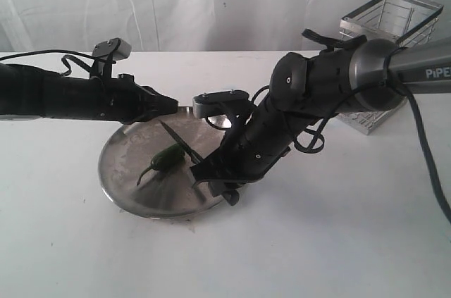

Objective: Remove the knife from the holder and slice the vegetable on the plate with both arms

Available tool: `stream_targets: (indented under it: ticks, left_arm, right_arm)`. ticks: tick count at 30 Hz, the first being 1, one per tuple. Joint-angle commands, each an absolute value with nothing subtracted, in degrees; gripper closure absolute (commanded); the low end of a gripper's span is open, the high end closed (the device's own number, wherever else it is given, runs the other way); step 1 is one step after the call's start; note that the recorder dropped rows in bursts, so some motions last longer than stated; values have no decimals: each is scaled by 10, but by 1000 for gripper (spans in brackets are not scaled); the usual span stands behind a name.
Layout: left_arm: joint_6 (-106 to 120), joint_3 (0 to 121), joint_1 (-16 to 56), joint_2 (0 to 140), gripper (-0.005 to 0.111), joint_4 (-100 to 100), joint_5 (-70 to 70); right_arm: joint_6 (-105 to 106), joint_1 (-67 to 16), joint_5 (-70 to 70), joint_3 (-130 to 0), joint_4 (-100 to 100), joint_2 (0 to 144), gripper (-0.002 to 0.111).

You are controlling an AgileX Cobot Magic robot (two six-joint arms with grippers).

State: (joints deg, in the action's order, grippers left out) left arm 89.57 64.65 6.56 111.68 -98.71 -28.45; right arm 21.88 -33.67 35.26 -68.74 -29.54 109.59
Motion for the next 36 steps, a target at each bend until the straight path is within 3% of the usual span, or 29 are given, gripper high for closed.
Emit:
stream_targets:
  ticks: [1, 36]
  left_arm:
    - [902, 647, 64, 1116, 107, -999, -298]
    - [914, 666, 64, 1158, 107, -999, -332]
  right_arm:
    - [217, -338, 347, -686, -296, 1095, 108]
    - [207, -338, 369, -686, -296, 1095, 108]
